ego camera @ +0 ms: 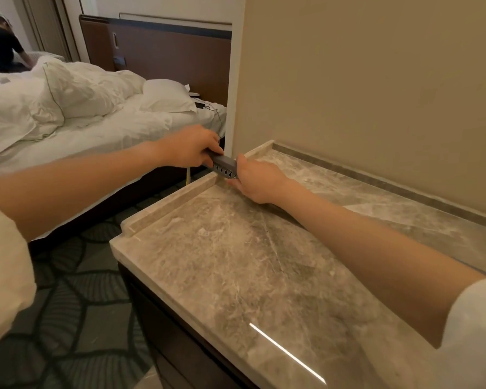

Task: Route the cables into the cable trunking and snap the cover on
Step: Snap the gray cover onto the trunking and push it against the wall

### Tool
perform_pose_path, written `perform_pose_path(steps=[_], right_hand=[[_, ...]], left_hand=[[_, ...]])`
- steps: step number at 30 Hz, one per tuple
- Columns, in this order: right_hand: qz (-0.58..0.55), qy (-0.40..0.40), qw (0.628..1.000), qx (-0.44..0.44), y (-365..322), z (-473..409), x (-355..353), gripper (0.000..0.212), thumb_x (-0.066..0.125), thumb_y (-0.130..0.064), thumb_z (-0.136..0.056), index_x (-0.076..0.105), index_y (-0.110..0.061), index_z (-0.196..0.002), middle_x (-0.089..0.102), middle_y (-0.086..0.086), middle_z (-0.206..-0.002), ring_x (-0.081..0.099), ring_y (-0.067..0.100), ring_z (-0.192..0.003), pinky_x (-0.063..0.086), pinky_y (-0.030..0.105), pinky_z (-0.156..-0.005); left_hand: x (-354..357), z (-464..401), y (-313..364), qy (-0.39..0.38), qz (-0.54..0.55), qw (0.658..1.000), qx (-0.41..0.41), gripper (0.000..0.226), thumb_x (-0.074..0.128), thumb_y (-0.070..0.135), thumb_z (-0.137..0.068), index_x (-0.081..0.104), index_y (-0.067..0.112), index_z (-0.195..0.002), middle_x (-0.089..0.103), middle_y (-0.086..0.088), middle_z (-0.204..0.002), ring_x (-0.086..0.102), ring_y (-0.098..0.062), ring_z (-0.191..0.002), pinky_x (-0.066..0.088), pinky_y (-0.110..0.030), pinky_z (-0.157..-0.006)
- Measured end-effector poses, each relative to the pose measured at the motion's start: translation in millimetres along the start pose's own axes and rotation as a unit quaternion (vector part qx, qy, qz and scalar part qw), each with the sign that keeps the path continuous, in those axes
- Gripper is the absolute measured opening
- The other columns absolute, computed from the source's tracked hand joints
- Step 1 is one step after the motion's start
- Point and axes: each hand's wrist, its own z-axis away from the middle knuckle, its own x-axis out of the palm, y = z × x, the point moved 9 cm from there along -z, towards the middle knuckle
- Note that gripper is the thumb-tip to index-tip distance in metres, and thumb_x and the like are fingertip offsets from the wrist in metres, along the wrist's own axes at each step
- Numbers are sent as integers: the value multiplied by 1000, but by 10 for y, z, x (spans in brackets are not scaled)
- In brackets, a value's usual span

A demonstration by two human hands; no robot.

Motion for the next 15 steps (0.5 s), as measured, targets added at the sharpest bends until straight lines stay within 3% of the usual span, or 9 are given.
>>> perform_pose_path(steps=[4, 8, 10, 15], right_hand=[[3, -44, 999, -3, -65, -121, 9, 38, 55, -31, -88, 46, -1, -110, 58, 13, -94, 54, 30, -78, 38, 34, -60], [-16, -66, 998, 2, -88, -228, 39, 20, 58, -20, -83, 43, -9, -89, 40, 0, -68, 46, 26, -72, 29, 27, -47], [-23, -59, 998, 4, -85, -243, 50, 18, 57, -19, -83, 44, -9, -92, 43, 3, -73, 46, 25, -71, 31, 28, -51], [-34, -56, 998, 9, -75, -251, 69, 23, 55, -17, -83, 47, -5, -101, 47, 7, -85, 49, 26, -73, 36, 32, -59]], left_hand=[[-2, -6, -27, 7, 18, 1000, 2, 34, 71, 6, -76, 70, 12, -109, 67, -5, -97, 52, -14, -79, 33, -24, -68], [10, 14, -66, 23, 30, 999, -1, 35, 70, 6, -77, 69, 12, -112, 66, -5, -97, 47, -10, -78, 32, -23, -69], [13, 14, -57, 16, 31, 999, -1, 36, 70, 7, -78, 68, 12, -113, 65, -6, -99, 49, -12, -81, 35, -25, -73], [19, -72, -73, -109, -3, 994, -14, 37, 76, 12, -72, 69, 13, -108, 63, -3, -93, 52, -18, -83, 40, -32, -75]])
